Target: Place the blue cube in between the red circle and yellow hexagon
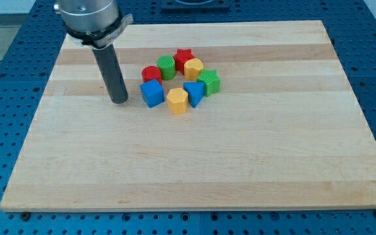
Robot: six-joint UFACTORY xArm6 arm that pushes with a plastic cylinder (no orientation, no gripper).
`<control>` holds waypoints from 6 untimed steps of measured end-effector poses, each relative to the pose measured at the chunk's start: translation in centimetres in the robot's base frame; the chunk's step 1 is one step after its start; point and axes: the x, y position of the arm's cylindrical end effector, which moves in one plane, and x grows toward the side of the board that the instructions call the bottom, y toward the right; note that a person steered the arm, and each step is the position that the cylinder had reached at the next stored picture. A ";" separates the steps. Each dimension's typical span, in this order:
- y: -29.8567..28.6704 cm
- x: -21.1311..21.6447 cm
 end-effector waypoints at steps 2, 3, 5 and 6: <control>1.5 0.0; 2.4 0.2; 4.4 0.3; 3.3 1.1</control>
